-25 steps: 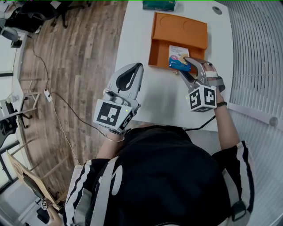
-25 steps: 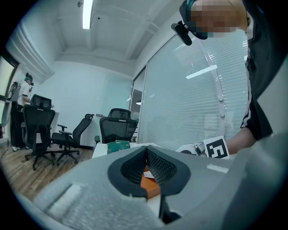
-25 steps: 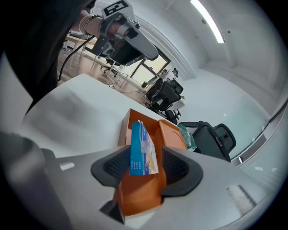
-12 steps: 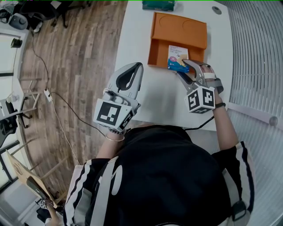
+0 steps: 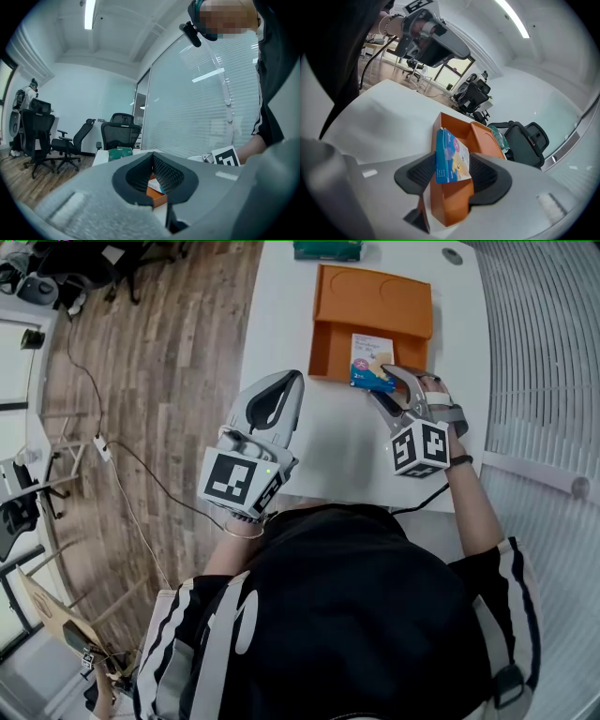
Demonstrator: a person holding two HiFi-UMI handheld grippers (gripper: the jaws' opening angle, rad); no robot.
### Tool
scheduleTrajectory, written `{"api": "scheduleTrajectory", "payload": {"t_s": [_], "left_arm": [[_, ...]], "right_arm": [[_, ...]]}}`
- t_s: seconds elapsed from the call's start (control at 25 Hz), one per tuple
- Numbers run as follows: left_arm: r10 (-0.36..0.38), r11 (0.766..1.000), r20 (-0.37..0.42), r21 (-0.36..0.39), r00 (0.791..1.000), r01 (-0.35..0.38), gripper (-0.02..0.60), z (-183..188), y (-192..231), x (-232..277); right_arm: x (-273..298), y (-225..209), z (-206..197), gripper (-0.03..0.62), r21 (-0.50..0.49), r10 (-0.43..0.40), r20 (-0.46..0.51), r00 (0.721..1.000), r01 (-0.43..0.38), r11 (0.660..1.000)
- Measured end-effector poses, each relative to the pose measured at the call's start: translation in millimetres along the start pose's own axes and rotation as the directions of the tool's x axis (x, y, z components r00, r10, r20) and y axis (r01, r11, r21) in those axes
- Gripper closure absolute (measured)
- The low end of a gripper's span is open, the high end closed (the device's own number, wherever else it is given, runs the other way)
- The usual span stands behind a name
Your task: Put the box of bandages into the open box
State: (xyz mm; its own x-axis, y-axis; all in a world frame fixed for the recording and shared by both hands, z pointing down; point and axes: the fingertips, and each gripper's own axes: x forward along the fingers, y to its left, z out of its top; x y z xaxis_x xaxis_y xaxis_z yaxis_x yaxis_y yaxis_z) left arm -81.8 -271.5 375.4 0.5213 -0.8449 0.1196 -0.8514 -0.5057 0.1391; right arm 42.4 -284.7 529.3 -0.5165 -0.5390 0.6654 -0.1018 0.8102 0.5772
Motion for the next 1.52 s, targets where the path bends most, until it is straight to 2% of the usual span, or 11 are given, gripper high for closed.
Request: {"api": "scheduleTrajectory", "payload": {"t_s": [0.44, 0.76, 0.92, 1.2, 1.52], "left_arm": [[-0.007, 1.0, 0.006, 0.006, 1.0, 0.007, 0.58, 2, -3, 2], [-0.013, 1.0, 0.007, 0.004, 1.0, 0.013, 0.58, 3, -3, 5], [-0.026, 1.0, 0.013, 0.01, 1.0, 0.025, 0.58, 6, -7, 9], [-0.054, 0.998, 0.023, 0.021, 0.998, 0.054, 0.58, 13, -15, 16], [-0.082, 0.996, 0.034, 0.03, 0.996, 0.081, 0.58, 18, -21, 25]], "right_arm": [[2, 1, -1, 0.391, 0.041, 0.015, 0.001, 1.0, -0.015, 0.999], [-14, -5, 2, 0.39, 0.153, 0.012, 0.03, 0.999, -0.017, 0.988], [-27, -9, 9, 0.39, 0.231, 0.013, 0.066, 0.998, -0.028, 0.972], [-49, -22, 20, 0.391, 0.319, -0.046, 0.108, 0.993, 0.009, 0.948], [-76, -50, 37, 0.395, 0.461, -0.155, 0.195, 0.968, 0.049, 0.886]]}}
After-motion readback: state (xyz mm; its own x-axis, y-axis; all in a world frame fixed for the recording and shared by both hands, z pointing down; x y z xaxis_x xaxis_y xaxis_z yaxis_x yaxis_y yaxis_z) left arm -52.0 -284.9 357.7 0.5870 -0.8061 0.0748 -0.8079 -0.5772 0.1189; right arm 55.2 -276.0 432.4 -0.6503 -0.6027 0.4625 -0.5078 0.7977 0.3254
